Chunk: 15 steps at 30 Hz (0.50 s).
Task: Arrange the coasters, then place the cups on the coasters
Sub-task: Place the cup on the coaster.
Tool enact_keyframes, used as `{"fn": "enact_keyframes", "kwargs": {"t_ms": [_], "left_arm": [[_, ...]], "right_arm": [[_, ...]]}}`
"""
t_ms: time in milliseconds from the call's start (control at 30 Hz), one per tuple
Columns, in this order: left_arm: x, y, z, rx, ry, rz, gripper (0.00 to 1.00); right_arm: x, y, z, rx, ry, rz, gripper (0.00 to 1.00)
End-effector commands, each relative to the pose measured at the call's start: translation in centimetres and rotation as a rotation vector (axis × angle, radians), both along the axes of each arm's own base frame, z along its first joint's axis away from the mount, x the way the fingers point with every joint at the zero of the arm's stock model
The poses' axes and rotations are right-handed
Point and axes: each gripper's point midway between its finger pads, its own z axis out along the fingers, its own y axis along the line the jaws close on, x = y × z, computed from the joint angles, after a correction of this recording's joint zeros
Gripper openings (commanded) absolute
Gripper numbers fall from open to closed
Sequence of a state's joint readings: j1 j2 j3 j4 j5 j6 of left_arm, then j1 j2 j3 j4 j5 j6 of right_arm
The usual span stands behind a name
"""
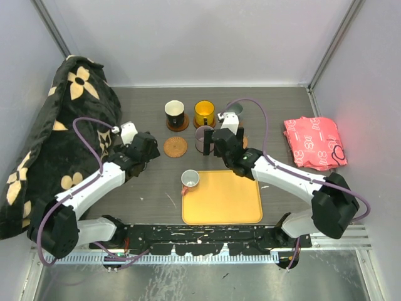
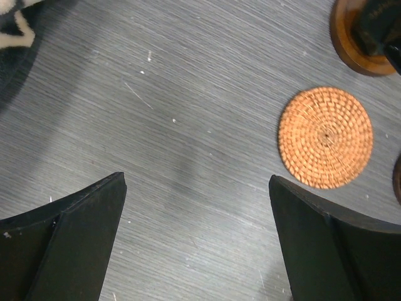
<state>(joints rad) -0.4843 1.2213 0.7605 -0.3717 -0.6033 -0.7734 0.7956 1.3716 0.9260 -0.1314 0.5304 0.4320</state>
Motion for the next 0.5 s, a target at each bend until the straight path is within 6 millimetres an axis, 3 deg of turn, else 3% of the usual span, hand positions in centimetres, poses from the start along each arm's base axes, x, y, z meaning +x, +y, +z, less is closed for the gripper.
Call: {"fn": "enact_keyframes", "kwargs": {"t_ms": [0, 300, 467], "left_arm": [[-0.1, -0.9, 3.5, 0.063, -0.091, -0.043, 0.98], [-3.3, -3.8, 4.2, 0.086, -0.107, -0.177, 0.98], [-5.4, -6.5, 4.3, 0.107, -0.105, -0.297, 0.98]], "right_arm": [[1.7, -0.4, 1.5, -0.02, -0.047, -0.067, 1.0], [0.4, 0.0, 2.6, 0.026, -0.112, 0.044, 1.0], [0.0, -2.2, 3.8, 0.028, -0.161, -0.028, 1.0]]}}
